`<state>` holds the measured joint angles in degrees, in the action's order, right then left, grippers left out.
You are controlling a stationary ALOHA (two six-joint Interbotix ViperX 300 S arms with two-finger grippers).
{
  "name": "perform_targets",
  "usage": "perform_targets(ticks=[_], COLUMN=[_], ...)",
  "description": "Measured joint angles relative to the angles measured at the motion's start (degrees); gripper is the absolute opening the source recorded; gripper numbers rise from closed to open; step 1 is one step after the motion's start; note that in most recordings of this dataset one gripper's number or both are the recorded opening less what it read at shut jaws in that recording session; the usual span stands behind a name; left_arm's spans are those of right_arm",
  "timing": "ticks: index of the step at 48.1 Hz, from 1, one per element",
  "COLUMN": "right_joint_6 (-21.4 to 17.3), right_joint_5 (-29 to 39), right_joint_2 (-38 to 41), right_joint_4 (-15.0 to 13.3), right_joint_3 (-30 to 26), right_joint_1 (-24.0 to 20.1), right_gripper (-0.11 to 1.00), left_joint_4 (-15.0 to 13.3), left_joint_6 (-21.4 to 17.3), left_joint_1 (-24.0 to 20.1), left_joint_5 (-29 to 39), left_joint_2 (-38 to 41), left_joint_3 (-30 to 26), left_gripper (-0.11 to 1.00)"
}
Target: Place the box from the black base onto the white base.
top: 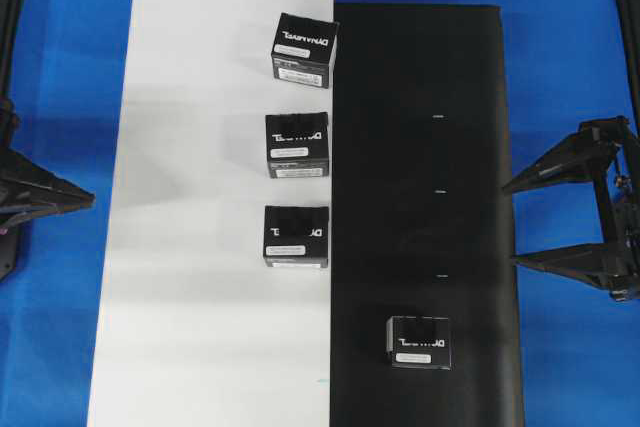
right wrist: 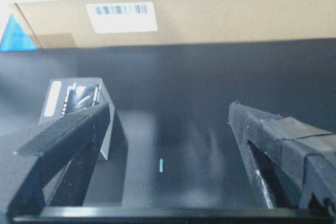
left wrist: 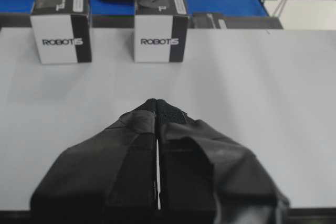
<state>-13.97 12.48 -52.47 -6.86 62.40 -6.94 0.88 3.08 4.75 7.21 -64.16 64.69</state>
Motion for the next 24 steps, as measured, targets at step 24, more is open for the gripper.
perform_targets(ticks=[24], right_joint_6=[0.35], right_joint_5=[-0.09], right_joint_2=[0.09], right_joint_4=[-0.09], right_joint_3=[0.09], right_joint_1=[0.0], right_gripper=[1.0], left_joint_4=[0.0], left_joint_6=[0.09], left_joint_1=[0.0], left_joint_5=[2.2], left_joint_2=[-0.18], left_joint_3=[0.0], left_gripper=[-0.04])
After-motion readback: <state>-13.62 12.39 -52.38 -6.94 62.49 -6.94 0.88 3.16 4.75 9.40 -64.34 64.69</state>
